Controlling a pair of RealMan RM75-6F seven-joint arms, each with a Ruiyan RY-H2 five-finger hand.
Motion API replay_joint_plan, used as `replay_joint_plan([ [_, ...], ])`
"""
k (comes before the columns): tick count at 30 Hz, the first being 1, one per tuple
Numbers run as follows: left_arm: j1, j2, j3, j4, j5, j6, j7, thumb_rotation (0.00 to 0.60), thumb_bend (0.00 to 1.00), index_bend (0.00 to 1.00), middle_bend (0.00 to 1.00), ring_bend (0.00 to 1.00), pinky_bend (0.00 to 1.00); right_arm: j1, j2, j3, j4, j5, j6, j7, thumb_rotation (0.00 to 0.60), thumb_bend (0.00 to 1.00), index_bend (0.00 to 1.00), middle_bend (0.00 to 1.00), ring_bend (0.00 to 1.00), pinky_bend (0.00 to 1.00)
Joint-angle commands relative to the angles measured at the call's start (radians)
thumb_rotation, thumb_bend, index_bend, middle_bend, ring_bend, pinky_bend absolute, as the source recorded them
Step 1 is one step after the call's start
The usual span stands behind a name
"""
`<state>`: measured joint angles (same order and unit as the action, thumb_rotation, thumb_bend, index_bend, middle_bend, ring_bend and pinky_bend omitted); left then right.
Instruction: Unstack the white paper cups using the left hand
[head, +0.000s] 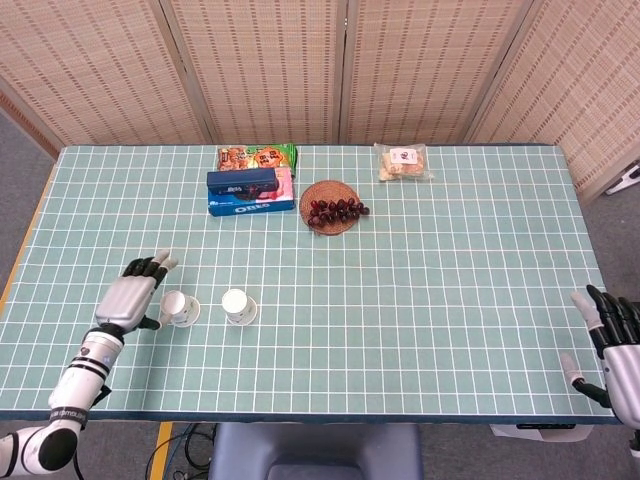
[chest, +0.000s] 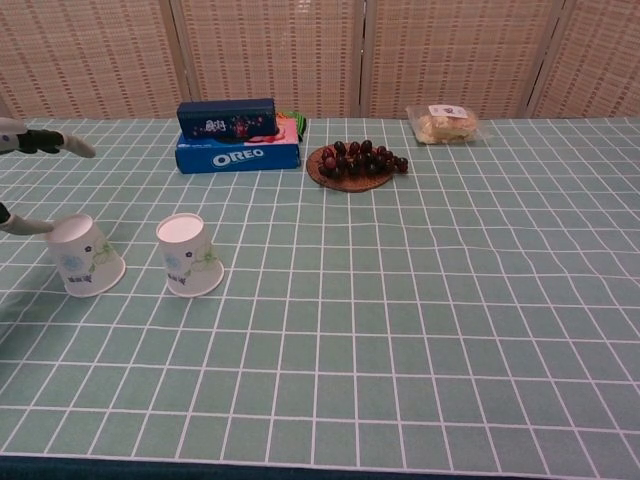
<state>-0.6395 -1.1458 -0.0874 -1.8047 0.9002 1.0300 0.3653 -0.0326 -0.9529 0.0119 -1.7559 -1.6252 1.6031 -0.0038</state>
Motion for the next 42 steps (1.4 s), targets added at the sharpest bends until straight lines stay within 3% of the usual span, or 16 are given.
replay_joint_plan([
  [1,0.036,0.078,0.012,-0.178,0.019,0.149,0.121,0.6,0.29,0.0,0.0,0.0,0.0,-0.003,0.001,-0.006,-0.001,-0.016,0.007,0.001,0.6,0.34,0.03,0.0,0.0,0.0],
  [4,0.086,0.126,0.042,-0.303,0.079,0.267,0.191,0.6,0.3,0.0,0.0,0.0,0.0,-0.011,0.001,-0.014,-0.002,-0.039,0.024,0.0,0.6,0.34,0.03,0.0,0.0,0.0],
  [9,0.247,0.168,0.155,-0.426,0.301,0.469,0.212,0.6,0.3,0.0,0.0,0.0,0.0,-0.022,0.0,-0.026,-0.001,-0.07,0.045,-0.001,0.6,0.34,0.03,0.0,0.0,0.0],
  [13,0.382,0.164,0.253,-0.416,0.482,0.59,0.192,0.6,0.3,0.0,0.0,0.0,0.0,-0.026,-0.002,-0.03,-0.002,-0.075,0.05,0.002,0.6,0.34,0.03,0.0,0.0,0.0],
  [18,0.535,0.116,0.312,-0.29,0.646,0.737,0.156,0.6,0.3,0.0,0.0,0.0,0.0,-0.029,-0.015,-0.035,-0.008,-0.068,0.037,-0.018,0.6,0.34,0.03,0.0,0.0,0.0],
  [25,0.66,0.027,0.292,-0.076,0.705,0.854,0.061,0.6,0.29,0.01,0.0,0.0,0.0,-0.028,-0.045,-0.042,-0.023,-0.064,0.012,-0.087,0.6,0.34,0.03,0.0,0.0,0.0],
  [36,0.675,0.016,0.218,0.131,0.663,0.788,-0.189,0.6,0.3,0.01,0.0,0.0,0.0,-0.021,-0.1,-0.031,-0.025,-0.042,-0.016,-0.204,0.6,0.34,0.03,0.0,0.0,0.0],
  [42,0.67,0.03,0.191,0.15,0.652,0.745,-0.228,0.6,0.29,0.03,0.0,0.0,0.0,-0.033,-0.106,-0.026,-0.028,-0.045,0.013,-0.218,0.6,0.34,0.03,0.0,0.0,0.0],
])
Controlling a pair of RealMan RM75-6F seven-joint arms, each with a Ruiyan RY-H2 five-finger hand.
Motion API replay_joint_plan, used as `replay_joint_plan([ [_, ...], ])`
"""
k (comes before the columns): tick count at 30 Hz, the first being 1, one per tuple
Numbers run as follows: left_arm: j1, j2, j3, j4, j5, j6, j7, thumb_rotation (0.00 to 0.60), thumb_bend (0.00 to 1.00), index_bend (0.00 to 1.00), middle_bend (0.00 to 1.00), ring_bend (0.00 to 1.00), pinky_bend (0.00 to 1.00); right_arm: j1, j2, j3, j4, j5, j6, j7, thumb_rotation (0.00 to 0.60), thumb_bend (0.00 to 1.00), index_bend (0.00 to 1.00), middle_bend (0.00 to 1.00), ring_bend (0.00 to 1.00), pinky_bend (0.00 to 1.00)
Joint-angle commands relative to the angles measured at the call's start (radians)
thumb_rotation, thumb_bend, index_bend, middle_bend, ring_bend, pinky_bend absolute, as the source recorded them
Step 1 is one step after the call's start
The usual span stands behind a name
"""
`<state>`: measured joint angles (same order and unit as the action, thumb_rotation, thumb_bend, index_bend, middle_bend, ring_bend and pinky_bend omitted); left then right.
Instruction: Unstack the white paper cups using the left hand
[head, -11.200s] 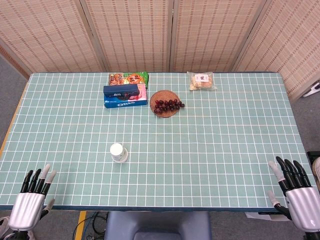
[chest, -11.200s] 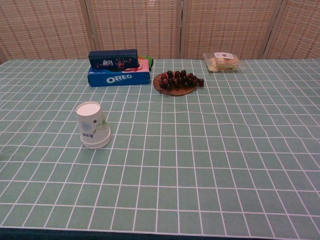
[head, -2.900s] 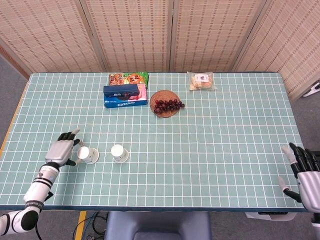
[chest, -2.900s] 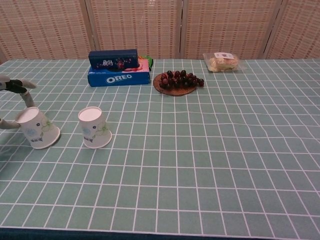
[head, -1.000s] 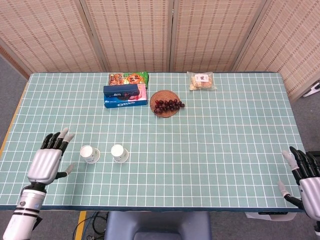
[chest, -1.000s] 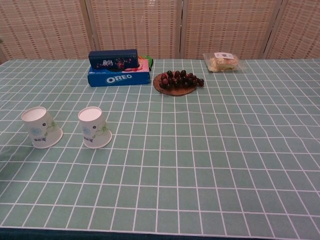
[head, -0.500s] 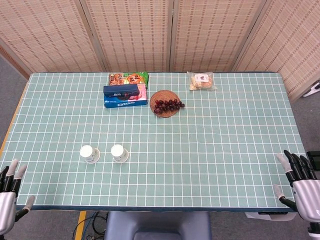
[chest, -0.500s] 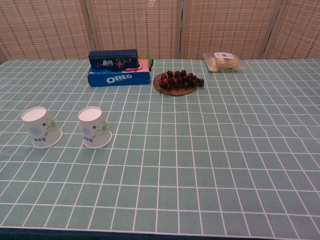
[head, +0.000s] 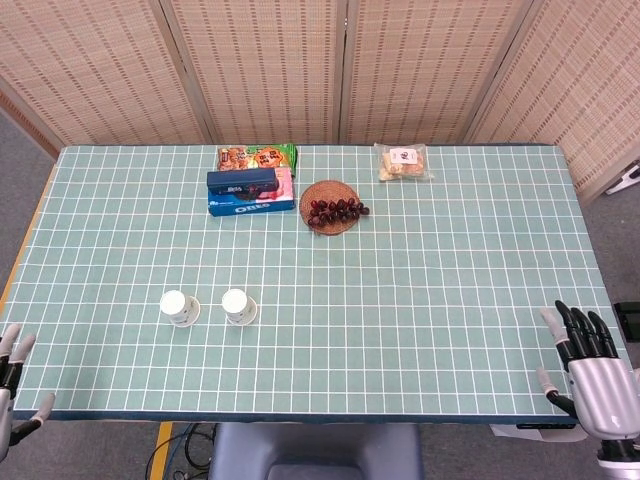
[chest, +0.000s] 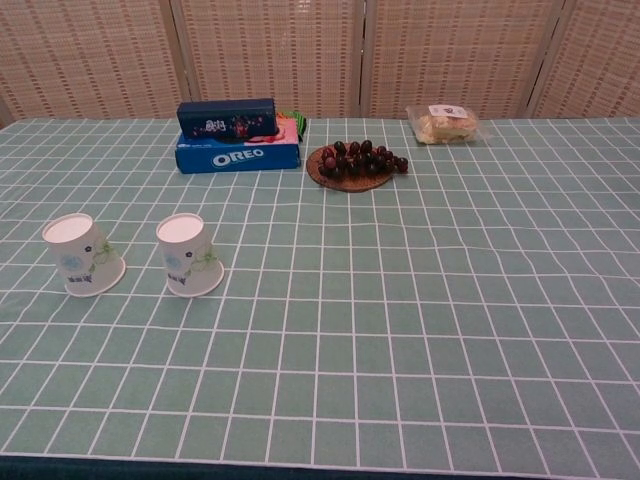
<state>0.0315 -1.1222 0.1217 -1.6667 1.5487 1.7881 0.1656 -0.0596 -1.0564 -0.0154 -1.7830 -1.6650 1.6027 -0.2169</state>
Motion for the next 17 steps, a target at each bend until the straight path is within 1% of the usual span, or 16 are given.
replay_joint_plan([
  [1,-0.002,0.006,-0.021,0.016,0.007,-0.017,-0.033,0.6,0.29,0.03,0.0,0.0,0.0,-0.008,-0.004,0.001,0.0,-0.007,0.016,-0.006,0.6,0.34,0.03,0.0,0.0,0.0],
  [7,-0.007,-0.004,-0.051,0.034,-0.016,-0.055,-0.002,0.6,0.3,0.03,0.0,0.0,0.0,-0.001,-0.004,0.004,-0.002,-0.006,0.005,-0.01,0.6,0.34,0.03,0.0,0.0,0.0],
  [10,-0.002,-0.006,-0.064,0.036,-0.021,-0.056,0.009,0.6,0.3,0.03,0.0,0.0,0.0,0.007,-0.007,0.005,0.001,-0.003,-0.01,-0.016,0.6,0.34,0.03,0.0,0.0,0.0],
  [17,-0.001,-0.019,-0.072,0.039,-0.003,-0.077,0.025,0.6,0.29,0.03,0.0,0.0,0.0,0.009,-0.003,0.0,0.002,-0.008,-0.016,-0.016,0.6,0.34,0.03,0.0,0.0,0.0],
])
